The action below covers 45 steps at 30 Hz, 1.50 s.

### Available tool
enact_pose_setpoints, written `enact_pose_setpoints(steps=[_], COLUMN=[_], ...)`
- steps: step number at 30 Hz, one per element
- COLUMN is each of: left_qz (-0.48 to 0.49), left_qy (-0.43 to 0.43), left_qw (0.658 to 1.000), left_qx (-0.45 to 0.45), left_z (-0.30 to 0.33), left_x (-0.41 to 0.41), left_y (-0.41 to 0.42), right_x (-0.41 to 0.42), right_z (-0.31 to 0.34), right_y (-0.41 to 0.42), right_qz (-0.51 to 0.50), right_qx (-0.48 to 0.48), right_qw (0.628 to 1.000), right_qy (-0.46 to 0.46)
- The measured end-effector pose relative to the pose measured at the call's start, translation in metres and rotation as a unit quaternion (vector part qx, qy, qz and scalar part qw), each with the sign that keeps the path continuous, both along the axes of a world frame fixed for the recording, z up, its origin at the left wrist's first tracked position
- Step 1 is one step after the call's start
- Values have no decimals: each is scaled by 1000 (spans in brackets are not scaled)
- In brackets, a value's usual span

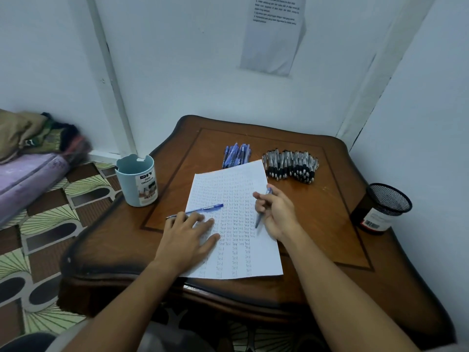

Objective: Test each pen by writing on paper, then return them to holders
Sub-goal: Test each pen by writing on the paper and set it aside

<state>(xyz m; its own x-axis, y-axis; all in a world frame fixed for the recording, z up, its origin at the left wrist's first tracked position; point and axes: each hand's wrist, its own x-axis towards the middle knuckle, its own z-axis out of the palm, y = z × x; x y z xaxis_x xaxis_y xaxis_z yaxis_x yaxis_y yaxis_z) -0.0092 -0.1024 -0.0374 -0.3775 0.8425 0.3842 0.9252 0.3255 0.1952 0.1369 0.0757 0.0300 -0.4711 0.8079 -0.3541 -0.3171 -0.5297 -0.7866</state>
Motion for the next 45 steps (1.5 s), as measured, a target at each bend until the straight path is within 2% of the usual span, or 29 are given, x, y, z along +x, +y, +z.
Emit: enact_pose_setpoints(steps=[2,5,7,12,16,23,28,32,37,42,45], left_qz=[1,5,11,26,24,32,37,44,41,40,44], left_qy=[-3,-14,-23,-27,-31,-29,-21,-3,-38,-46,-46], left_qw=[1000,1000,999,999,999,999,998,999,998,998,998], left_qx=[-11,-19,-21,-28,-23,-33,-44,-10,-8,-1,8], left_z=[1,3,4,5,3,3,1,0,0,-1,-3], left_x=[0,2,3,7,6,9,12,14,12,12,11], left_y=[0,0,0,1,1,0,-1,-2,-2,-2,-1], right_x=[5,17,25,41,49,59,62,61,59,61,60], right_z=[-2,-5,-8,-16,-25,-32,-39,-39,-37,-38,-39], right_y=[-4,-14,-19,-21,-25,-31,-32,-34,-36,-33,-34], right_qz=[23,69,100,135,157,172,164,154,153,160,158], right_qx=[6,86,134,156,239,318,341,359,377,342,354], right_qw=[999,989,976,975,950,921,913,906,896,913,907], right_qy=[29,-95,-139,-86,-127,-147,-151,-163,-174,-153,-167])
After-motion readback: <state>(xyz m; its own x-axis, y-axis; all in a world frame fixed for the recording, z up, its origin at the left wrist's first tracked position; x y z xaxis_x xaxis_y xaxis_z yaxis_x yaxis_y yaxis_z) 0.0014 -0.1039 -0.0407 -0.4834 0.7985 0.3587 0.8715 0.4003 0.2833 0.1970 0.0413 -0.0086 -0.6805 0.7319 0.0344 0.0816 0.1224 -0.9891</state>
